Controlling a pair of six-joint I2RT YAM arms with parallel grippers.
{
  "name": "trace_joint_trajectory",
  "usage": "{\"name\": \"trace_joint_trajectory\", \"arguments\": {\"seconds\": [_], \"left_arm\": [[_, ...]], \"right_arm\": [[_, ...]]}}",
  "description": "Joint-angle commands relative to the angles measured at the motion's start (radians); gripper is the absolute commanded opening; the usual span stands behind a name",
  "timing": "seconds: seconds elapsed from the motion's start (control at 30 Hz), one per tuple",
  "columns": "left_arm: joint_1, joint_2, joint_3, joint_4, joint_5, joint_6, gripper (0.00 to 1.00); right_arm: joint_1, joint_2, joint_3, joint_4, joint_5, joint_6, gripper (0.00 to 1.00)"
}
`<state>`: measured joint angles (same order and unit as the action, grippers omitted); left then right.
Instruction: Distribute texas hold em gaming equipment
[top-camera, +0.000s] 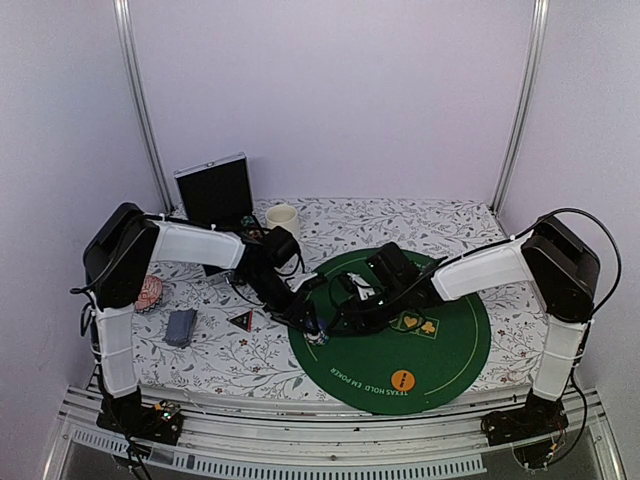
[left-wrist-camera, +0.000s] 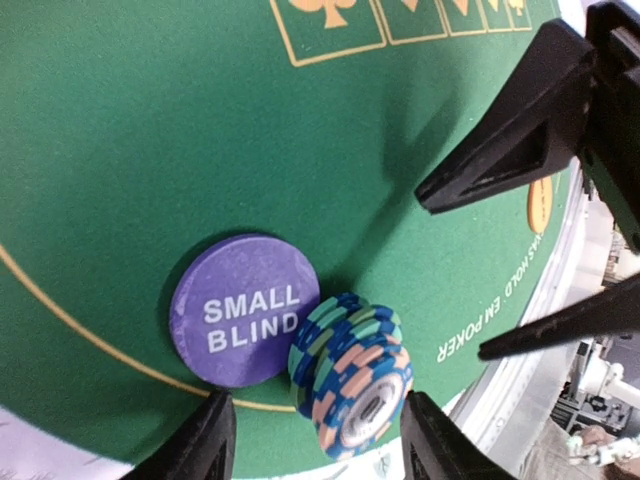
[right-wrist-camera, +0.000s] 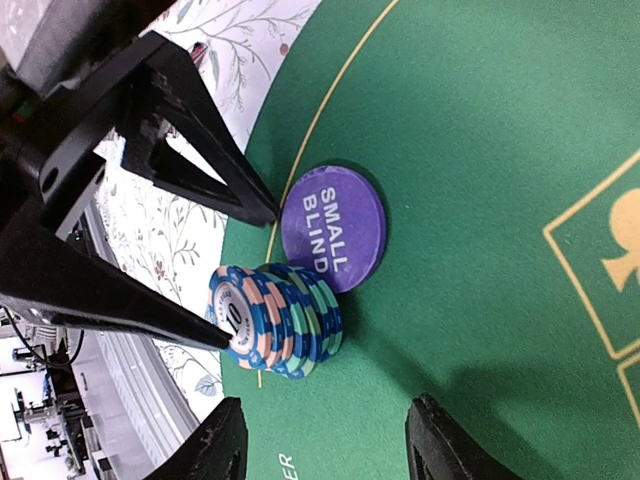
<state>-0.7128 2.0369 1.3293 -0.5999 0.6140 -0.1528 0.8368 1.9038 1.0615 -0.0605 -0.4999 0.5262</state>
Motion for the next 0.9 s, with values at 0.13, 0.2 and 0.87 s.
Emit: {"name": "trace_joint_trajectory", "arguments": {"seconds": [0.13,0.2,0.87], "left_arm": [[0.151,-0.157,0.169,-0.086,-0.117,0.092,0.73],[0.231,-0.157,0.238,-0.107,-0.165,0.136,0.79],[0.434,0.210,0.538,0.040,-0.457,0.760,0.80]], "right_arm": [[-0.050,-0.193,0.038,-0.151,0.106,-0.126,0.64],[-0.070,-0.237,0.038,-0.181,0.108,-0.197,0.68],[-0.161,-0.226,0.104,-0.317,0.108,-0.445,0.76]]}}
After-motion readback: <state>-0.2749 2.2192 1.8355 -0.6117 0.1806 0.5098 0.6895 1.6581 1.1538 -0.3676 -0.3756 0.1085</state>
